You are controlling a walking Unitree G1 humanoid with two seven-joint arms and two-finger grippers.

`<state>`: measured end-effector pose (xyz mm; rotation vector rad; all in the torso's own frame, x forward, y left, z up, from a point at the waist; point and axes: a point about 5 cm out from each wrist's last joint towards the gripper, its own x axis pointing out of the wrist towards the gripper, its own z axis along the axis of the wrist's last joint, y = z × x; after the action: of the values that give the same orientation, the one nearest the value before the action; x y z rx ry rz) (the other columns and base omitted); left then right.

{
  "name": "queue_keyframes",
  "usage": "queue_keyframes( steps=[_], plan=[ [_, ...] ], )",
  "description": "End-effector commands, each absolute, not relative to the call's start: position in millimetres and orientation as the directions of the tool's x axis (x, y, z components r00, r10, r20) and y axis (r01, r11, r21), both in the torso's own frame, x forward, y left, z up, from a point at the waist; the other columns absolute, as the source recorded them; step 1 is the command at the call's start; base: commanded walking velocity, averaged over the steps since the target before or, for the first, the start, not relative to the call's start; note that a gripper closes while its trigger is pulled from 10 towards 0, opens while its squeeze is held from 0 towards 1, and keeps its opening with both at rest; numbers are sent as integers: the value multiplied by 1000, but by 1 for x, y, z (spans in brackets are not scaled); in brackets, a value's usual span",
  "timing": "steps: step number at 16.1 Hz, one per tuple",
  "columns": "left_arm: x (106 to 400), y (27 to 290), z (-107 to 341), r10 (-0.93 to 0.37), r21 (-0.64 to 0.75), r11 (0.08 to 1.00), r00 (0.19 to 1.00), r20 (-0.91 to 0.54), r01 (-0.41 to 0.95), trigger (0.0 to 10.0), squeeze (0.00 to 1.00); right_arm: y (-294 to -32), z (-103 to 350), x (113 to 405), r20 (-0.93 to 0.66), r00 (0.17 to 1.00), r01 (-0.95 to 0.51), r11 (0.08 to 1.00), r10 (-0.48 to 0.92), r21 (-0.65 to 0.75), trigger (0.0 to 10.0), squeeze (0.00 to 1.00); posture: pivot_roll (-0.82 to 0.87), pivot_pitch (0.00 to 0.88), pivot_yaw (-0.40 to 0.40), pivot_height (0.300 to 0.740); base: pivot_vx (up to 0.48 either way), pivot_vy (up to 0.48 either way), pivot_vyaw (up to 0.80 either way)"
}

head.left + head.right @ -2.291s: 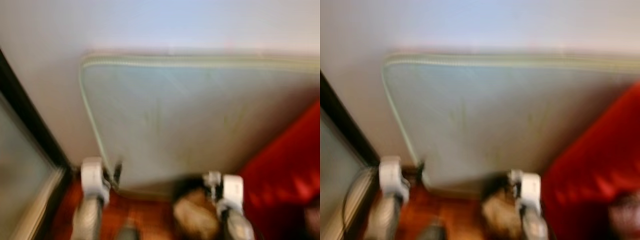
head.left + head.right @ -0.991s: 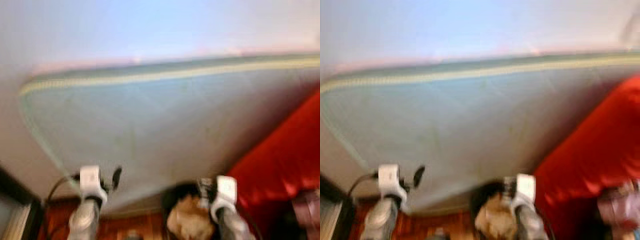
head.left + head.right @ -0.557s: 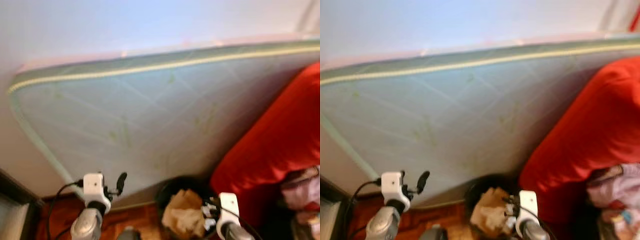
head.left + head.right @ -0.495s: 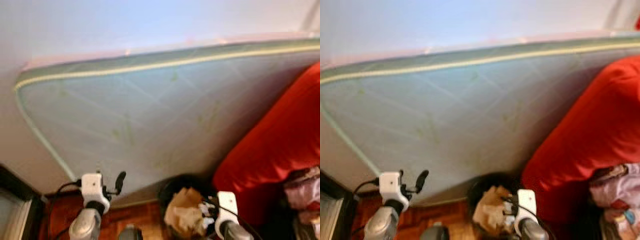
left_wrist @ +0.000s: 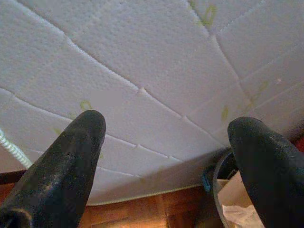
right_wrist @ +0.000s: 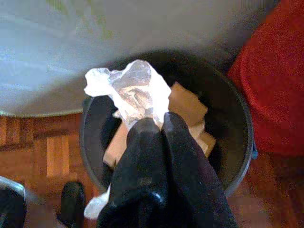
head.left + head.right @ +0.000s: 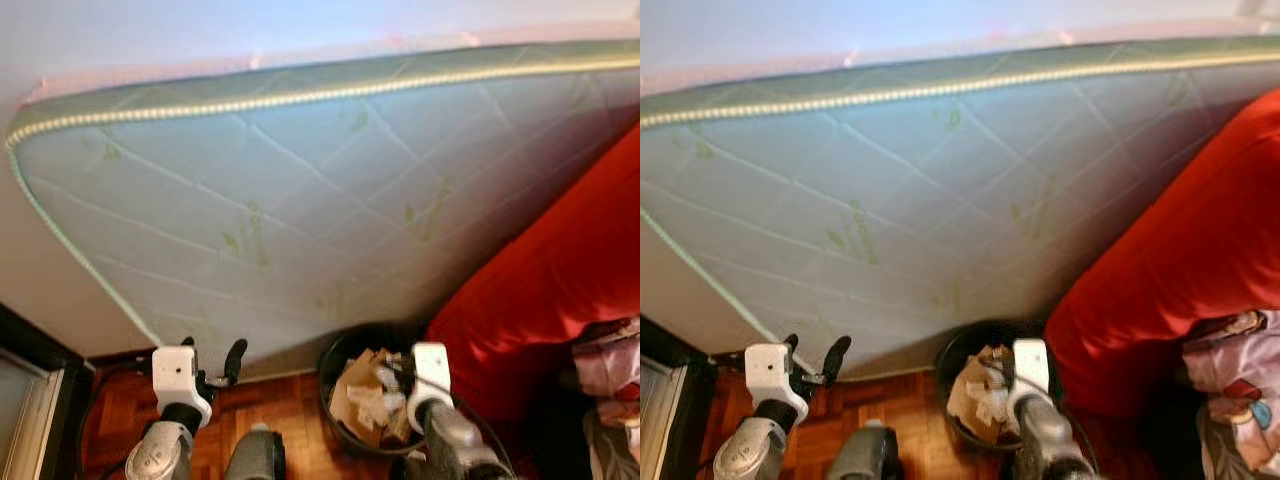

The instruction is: Clean up the room

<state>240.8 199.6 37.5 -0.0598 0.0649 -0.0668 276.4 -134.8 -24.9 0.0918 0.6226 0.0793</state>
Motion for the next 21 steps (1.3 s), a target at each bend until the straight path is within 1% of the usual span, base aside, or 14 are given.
queue_keyframes(
  steps=[1, 3, 4, 7, 9, 10, 11, 12, 14, 15, 21],
  plan=[
    [238, 199, 39, -66, -72, 996, 995, -69, 61, 10000, 0, -141, -22, 281, -574, 816, -21, 995, 75, 100, 10000, 0, 198, 252, -18, 656, 0, 0, 0],
    [236, 197, 44, -67, -75, 995, 996, -66, 62, 10000, 0, -143, -15, 289, -555, 830, -15, 996, 61, 87, 10000, 0, 202, 257, -19, 656, 0, 0, 0],
    [234, 196, 46, -67, -79, 995, 995, -68, 62, 10000, 0, -149, -10, 293, -540, 841, 3, 998, 29, 58, 10000, 0, 204, 268, -23, 656, 0, 0, 0],
    [231, 196, 45, -65, -80, 995, 995, -77, 59, 10000, 0, -157, -8, 295, -529, 849, 27, 999, -2, 41, 10000, 0, 199, 273, -28, 656, 0, 0, 0],
    [229, 196, 45, -63, -81, 995, 994, -86, 56, 10000, 0, -157, -9, 294, -529, 848, 13, 999, 14, 47, 10000, 0, 198, 273, -28, 656, 0, 0, 0],
    [228, 196, 46, -60, -83, 995, 994, -94, 52, 10000, 0, -157, -9, 294, -529, 849, 11, 999, 17, 50, 10000, 153, 198, 272, -29, 656, 0, 0, 0],
    [228, 195, 46, -55, -84, 995, 993, -102, 47, 10000, 0, -156, -10, 293, -530, 848, 13, 998, 18, 55, 10000, 816, 199, 272, -29, 656, 0, 0, 0],
    [227, 195, 47, -54, -84, 995, 993, -106, 46, 10000, 0, -155, -10, 293, -532, 847, 13, 998, 20, 59, 10000, 910, 199, 271, -29, 656, 0, 0, 0],
    [227, 195, 46, -54, -84, 995, 993, -109, 45, 10000, 0, -153, -9, 293, -529, 848, 10, 998, 27, 66, 10000, 918, 198, 270, -28, 656, 0, 0, 0],
    [228, 194, 46, -54, -85, 995, 992, -111, 45, 10000, 0, -150, -9, 294, -525, 850, 1, 996, 48, 91, 10000, 1000, 197, 270, -28, 656, 0, 0, 0],
    [229, 194, 47, -54, -86, 995, 991, -122, 44, 10000, 0, -152, -7, 295, -523, 852, -2, 997, 39, 71, 10000, 1000, 195, 264, -27, 656, 0, 0, 0]
  ],
)
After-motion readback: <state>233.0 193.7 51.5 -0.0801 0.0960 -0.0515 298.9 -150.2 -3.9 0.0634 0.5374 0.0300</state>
